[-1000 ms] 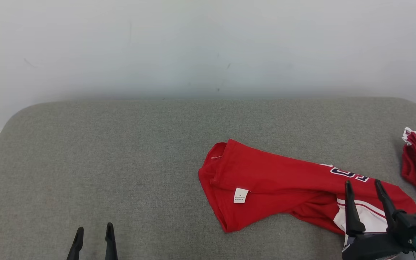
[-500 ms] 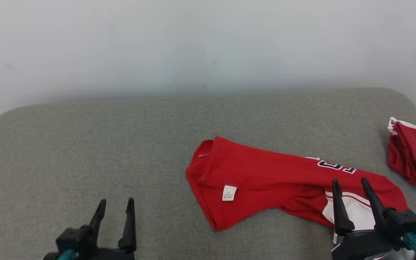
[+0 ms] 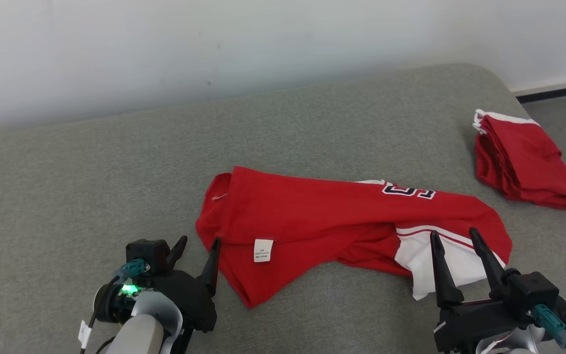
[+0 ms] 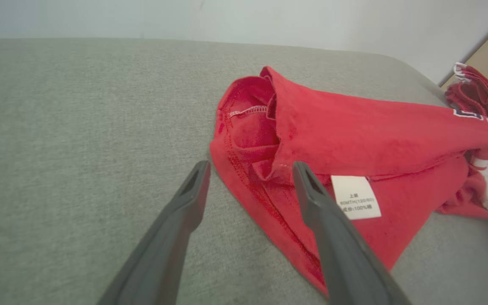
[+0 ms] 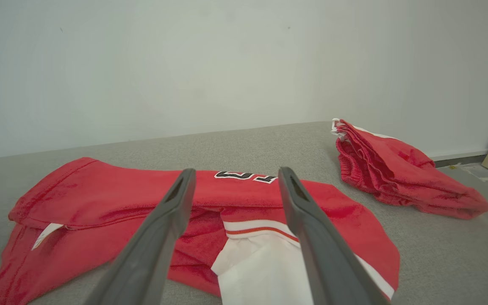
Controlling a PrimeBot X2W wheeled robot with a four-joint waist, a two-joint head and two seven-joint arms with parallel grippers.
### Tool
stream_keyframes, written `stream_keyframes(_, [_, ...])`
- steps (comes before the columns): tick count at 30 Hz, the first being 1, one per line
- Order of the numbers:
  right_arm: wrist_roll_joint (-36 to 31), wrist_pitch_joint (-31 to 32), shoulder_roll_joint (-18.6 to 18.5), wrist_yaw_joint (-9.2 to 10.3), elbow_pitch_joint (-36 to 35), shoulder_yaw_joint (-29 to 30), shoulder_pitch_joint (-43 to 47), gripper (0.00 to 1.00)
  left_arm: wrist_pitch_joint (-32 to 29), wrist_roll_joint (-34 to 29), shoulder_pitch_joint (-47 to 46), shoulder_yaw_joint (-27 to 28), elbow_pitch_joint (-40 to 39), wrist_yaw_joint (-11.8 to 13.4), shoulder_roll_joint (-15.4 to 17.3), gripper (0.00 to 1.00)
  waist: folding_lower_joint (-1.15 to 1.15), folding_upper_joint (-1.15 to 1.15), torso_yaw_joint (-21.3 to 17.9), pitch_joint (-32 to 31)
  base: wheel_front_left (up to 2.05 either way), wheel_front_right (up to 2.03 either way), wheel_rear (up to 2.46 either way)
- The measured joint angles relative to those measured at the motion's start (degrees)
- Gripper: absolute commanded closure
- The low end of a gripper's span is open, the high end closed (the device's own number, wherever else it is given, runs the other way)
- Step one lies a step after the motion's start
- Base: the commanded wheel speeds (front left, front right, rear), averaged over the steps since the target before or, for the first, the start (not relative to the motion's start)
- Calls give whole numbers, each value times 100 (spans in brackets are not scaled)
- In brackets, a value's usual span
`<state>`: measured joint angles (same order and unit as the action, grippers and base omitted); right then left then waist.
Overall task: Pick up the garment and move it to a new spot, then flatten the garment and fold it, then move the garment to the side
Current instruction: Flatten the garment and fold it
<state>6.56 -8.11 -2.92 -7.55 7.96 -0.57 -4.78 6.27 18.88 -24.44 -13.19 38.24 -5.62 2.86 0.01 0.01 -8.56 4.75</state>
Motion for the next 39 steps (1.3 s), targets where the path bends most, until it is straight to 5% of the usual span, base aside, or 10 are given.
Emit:
stream_keyframes(12, [49,-99,0,0,123,-29,-108,0,375,283,-580,-272,1036,34,-3,0,0,0,-608,360,0,0,0])
stream_keyframes(13, [51,-101,0,0,131,-34,-116,0,413,291,-608,-287,1090,36,-3,17,0,0,-623,370,0,0,0])
stream_keyframes(14, [54,-105,0,0,138,-38,-122,0,475,291,-627,-305,1127,33,-3,53,0,0,-628,377,0,0,0])
stream_keyframes(15, [62,-108,0,0,149,-43,-131,0,542,292,-652,-330,1156,30,-3,100,0,0,-624,378,0,0,0])
stream_keyframes(23, [91,-157,1,0,209,-2,-166,0,805,777,-750,-595,1004,-80,-3,100,-1,0,-417,358,0,0,0])
stream_keyframes(32, [87,-164,1,0,210,176,-37,0,878,1232,621,-621,-621,-89,42,100,-1,0,-10,225,0,0,0])
stream_keyframes(39, [83,-129,2,0,200,187,37,0,445,1354,1750,-661,-1863,221,213,100,-2,0,380,65,0,0,0])
